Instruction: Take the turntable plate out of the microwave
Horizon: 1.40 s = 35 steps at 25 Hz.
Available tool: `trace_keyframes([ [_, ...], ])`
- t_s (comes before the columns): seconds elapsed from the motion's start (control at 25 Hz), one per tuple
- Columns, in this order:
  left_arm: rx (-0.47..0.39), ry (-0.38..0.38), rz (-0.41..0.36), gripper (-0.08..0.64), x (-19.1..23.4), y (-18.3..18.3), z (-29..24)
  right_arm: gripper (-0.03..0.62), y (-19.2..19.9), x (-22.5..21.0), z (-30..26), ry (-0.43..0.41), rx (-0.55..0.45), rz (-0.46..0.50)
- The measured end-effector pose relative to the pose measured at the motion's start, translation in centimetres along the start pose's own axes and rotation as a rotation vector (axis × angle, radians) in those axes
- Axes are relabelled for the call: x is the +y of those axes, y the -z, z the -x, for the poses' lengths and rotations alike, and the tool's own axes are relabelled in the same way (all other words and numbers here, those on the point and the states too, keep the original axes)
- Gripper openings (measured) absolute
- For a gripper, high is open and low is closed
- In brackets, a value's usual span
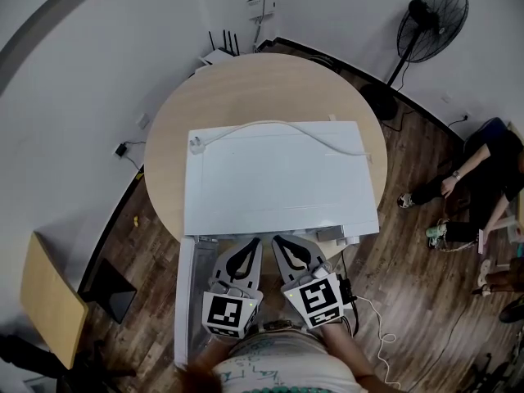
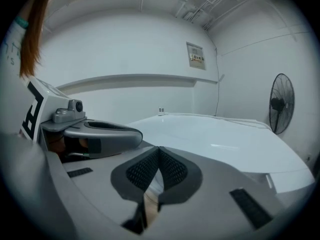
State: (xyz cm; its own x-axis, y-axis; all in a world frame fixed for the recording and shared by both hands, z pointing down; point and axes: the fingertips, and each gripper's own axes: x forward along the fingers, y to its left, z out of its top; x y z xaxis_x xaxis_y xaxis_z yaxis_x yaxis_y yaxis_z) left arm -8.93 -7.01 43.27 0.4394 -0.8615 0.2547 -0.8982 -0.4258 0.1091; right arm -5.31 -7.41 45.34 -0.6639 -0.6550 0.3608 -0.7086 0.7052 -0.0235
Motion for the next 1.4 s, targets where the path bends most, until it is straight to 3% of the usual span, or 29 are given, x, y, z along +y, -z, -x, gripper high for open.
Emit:
trace_keyframes([
  [0.32,0.121,0.017,0.011,0.015,0.4,5.4,-0.9,-0.009,4.7,-0.4,-1.7,0.015,0.118,-0.010],
  [0.8,0.304,-0.019,0.002,0.017,2.8,13.1,-2.8,-0.009,12.4,-2.0,-4.5,0.059,0.321,0.003],
  [1.04,0.365,-0.043,0.060,0.016,4.2,16.2,-3.6,-0.009,14.8,-2.0,-5.7,0.057,0.387,0.082],
  [1.28,0.400,-0.066,0.083,0.016,5.1,17.8,-3.8,-0.009,16.3,-1.9,-6.3,0.040,0.419,0.040],
  [1.4,0.400,-0.096,0.181,0.017,5.6,18.4,-3.7,-0.009,16.8,-2.1,-6.3,0.038,0.426,-0.002],
])
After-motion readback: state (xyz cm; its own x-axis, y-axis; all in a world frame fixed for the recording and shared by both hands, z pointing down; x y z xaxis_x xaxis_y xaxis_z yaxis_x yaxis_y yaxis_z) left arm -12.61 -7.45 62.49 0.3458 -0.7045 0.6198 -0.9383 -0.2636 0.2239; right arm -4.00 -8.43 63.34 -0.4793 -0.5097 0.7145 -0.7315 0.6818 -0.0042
